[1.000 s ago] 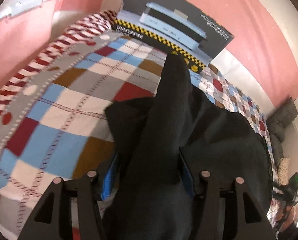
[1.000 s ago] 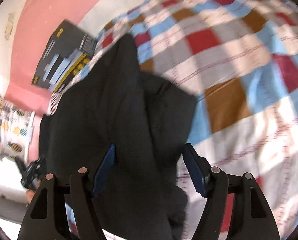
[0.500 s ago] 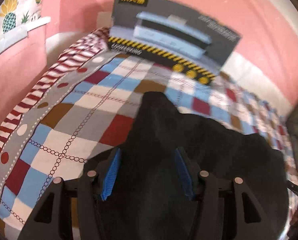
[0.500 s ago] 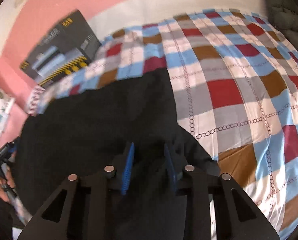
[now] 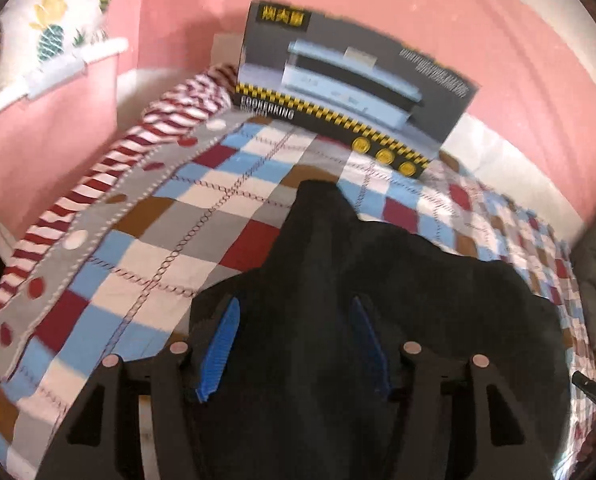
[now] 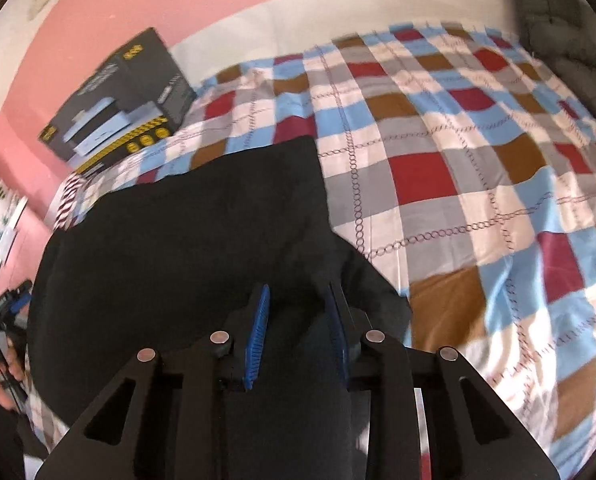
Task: Fold large clothes
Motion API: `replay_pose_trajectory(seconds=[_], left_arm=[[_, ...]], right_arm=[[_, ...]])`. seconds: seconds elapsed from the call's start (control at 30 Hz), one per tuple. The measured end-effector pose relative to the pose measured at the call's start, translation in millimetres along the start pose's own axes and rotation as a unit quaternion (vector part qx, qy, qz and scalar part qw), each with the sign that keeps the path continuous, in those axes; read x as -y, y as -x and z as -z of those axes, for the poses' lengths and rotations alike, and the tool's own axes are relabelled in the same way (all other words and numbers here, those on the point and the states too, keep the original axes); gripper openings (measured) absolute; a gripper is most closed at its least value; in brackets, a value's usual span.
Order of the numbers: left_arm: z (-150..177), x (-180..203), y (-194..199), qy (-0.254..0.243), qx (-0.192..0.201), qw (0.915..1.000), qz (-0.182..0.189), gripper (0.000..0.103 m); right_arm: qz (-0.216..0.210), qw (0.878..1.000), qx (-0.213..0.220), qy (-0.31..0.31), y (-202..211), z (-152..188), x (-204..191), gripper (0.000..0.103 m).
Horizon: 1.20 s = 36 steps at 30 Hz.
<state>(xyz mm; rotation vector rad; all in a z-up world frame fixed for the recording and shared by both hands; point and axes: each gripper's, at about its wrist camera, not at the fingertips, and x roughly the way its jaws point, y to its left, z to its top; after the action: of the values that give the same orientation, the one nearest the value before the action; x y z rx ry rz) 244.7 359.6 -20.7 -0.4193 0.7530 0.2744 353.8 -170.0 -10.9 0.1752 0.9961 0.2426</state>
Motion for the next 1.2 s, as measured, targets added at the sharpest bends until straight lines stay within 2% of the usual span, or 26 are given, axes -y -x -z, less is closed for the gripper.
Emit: replay_pose_trajectory(seconds=[0.1, 0.3, 0.47, 0.6, 0.73, 0.93, 1.2], left_arm=[[22, 13, 38, -0.003, 0.009, 0.9999, 0.013, 0.060], [78, 44, 100, -0.039, 0.008, 0.9991, 0.011, 0.060], [117, 67, 145, -0.058, 0.010, 0.9982, 0.009, 0.061], [143, 83, 171, -0.075, 0.000, 0.9972, 0.002, 0.061], [168, 94, 196, -0.080, -0.005, 0.9968, 0.002, 0.061], [200, 109, 226, -0.091, -0.010, 0.9958, 0.005, 0.061], [222, 124, 248, -0.120, -0.010, 0.9928, 0.001, 0.061]], right_arm=[[-0.006, 1.000, 0.010, 0.020, 29, 23, -12, 0.031], [-0.001, 0.997, 0.015, 0.075, 79, 82, -37, 0.031], [0.004, 0.995, 0.020, 0.100, 110, 117, -50, 0.031], [0.009, 0.992, 0.031, 0.126, 134, 141, -59, 0.032], [0.006, 0.988, 0.041, 0.148, 155, 161, -68, 0.043], [0.011, 0.980, 0.064, 0.188, 187, 192, -82, 0.044], [0.012, 0.973, 0.073, 0.218, 206, 221, -90, 0.050]])
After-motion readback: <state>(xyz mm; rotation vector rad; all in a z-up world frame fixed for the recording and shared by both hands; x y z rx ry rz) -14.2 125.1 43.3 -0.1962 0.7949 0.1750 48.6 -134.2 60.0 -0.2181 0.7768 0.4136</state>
